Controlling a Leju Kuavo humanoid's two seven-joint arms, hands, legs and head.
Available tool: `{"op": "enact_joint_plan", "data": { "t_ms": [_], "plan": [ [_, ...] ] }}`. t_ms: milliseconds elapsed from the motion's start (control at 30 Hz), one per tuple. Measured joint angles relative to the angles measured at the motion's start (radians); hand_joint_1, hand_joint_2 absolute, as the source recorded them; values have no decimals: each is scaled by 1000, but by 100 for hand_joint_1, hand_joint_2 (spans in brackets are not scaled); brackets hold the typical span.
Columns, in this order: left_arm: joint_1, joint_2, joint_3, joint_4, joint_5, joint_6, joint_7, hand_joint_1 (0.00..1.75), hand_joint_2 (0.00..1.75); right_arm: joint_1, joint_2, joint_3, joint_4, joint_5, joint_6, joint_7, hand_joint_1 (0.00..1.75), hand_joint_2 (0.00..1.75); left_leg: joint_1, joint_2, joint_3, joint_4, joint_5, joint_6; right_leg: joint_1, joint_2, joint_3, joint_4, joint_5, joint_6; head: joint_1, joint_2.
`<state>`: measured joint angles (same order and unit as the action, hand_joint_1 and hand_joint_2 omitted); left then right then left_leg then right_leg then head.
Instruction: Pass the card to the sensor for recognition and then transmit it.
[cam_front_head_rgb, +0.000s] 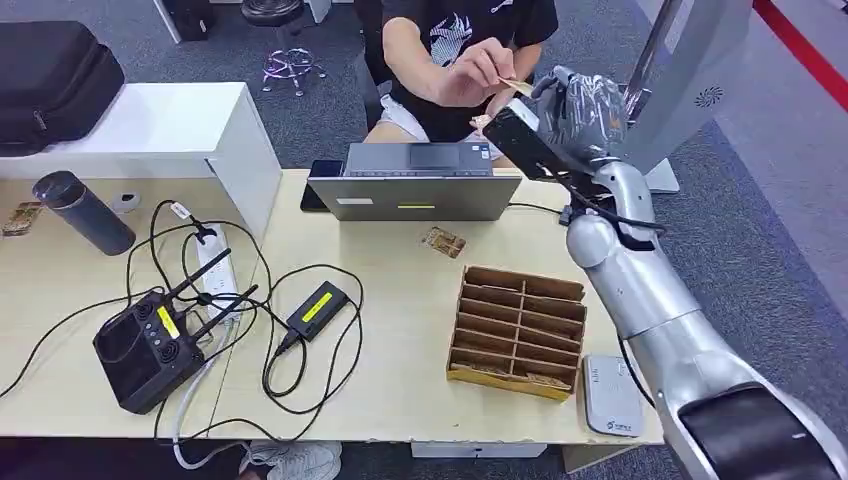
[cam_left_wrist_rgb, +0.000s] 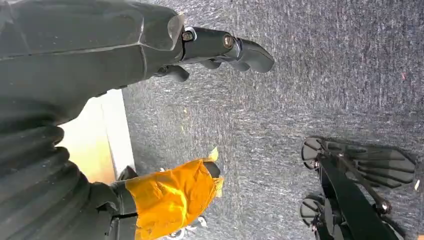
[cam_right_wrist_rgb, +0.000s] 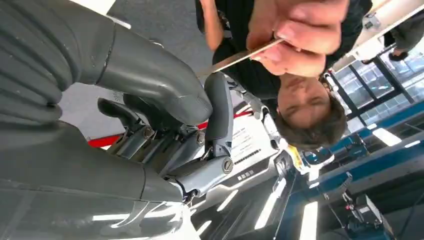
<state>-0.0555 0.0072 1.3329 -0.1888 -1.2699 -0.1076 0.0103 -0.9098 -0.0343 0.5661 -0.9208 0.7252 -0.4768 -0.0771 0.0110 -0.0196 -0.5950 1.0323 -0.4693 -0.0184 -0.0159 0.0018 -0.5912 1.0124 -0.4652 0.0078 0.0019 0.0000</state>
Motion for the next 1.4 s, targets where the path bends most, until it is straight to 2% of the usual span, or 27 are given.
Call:
{"op": "enact_joint_plan", "data": {
  "t_ms": [33, 67, 833, 867, 900, 1400],
  "plan": [
    [0, 0, 0, 0, 0, 0, 0, 0, 175, 1, 1, -2, -3, 0, 0, 0, 56, 175, 0, 0, 0, 0, 0, 0, 0, 0, 0, 0, 0, 0, 0, 0],
    [0, 0, 0, 0, 0, 0, 0, 0, 175, 4, 1, -3, -7, 0, 0, -1, 0, 175, 0, 0, 0, 0, 0, 0, 0, 0, 0, 0, 0, 0, 0, 0],
    [1, -10, 0, 0, -3, -12, 0, 0, 175, 38, 18, -44, -36, -2, -9, -11, 0, 175, 0, 0, 0, 0, 0, 0, 0, 0, 0, 0, 0, 0, 0, 0],
    [1, -11, 0, 0, -5, -12, 0, 0, 175, 38, 18, -44, -36, -2, -9, -11, 143, 175, 0, 0, 0, 0, 0, 0, 0, 0, 0, 0, 0, 0, 0, 0],
    [1, -12, 0, 0, -5, -13, 0, 0, 175, 38, 19, -44, -36, -1, -9, -12, 175, 175, 0, 0, 0, 0, 0, 0, 0, 0, 0, 0, 0, 0, 0, 0],
    [1, -16, 0, 0, -12, -18, 0, 0, 175, 45, 32, -52, -36, -5, -8, -39, 175, 175, 0, 0, -1, 0, 0, 0, 0, 0, -1, 0, 0, 0, 0, 0]
  ]
}}
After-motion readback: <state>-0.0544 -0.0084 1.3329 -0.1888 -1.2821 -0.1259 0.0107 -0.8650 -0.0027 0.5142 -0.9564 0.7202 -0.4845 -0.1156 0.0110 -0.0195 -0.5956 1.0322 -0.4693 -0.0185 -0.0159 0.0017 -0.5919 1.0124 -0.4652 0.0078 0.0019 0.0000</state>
